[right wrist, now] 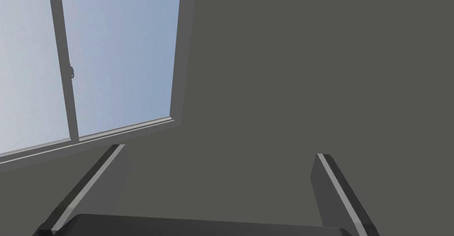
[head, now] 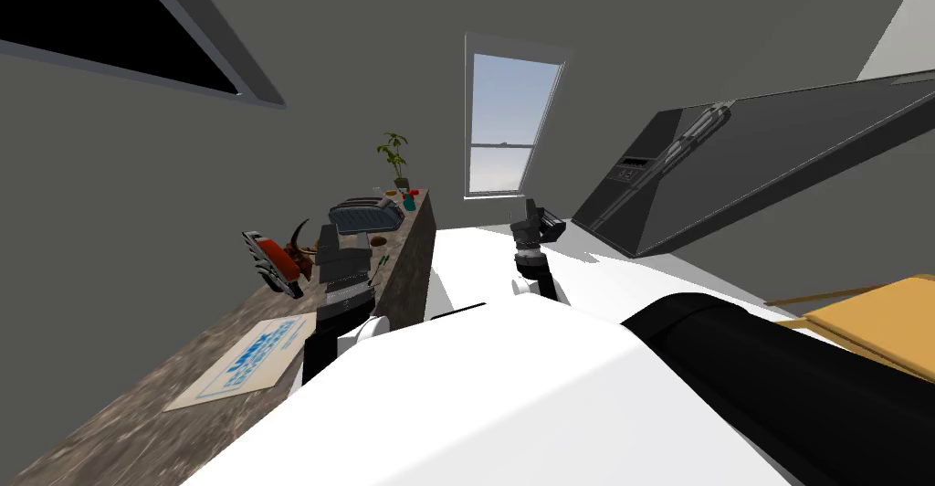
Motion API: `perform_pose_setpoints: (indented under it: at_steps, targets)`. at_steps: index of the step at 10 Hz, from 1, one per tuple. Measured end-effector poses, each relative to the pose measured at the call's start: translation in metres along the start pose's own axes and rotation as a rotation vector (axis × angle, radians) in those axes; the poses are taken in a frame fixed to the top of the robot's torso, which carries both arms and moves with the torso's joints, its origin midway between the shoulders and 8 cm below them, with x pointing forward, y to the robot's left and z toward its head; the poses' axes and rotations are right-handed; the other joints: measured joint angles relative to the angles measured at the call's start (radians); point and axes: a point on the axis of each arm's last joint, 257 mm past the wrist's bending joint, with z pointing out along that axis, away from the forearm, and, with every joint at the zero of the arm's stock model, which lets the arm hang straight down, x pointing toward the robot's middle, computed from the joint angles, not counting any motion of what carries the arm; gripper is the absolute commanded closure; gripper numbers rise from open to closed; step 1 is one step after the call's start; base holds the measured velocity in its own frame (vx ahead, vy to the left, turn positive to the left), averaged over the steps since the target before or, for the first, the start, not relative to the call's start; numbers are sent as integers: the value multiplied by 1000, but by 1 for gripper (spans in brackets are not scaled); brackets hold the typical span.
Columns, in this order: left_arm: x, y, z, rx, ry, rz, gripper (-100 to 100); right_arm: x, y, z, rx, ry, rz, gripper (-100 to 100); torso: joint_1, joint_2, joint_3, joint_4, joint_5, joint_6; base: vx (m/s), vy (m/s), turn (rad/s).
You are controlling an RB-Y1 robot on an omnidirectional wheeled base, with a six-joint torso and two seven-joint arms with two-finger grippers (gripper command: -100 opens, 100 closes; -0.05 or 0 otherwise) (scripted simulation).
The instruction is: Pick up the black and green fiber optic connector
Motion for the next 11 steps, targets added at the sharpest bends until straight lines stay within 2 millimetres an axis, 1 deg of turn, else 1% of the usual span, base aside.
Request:
perform_pose_setpoints:
  at_steps: [3, 6, 10, 11]
  targets:
    - [-4, 14, -3, -63, 40, -6, -100, 0, 0, 0, 0, 0, 0, 0, -4, -6, -3, -1, -1, 0, 82, -61, 109]
    - [-10, 28, -5, -128, 58, -22, -100, 0, 0, 0, 0, 0, 0, 0, -3, -5, -3, -1, -1, 0, 72, -53, 82]
    - [-21, 47, -10, -227, 70, -48, -100, 0, 0, 0, 0, 0, 0, 0, -3, -5, -3, -1, -1, 0, 72, -49, 77]
    - [-26, 55, -13, -256, 72, -55, -100, 0, 0, 0, 0, 0, 0, 0, -3, -5, -3, -1, -1, 0, 62, -41, 52]
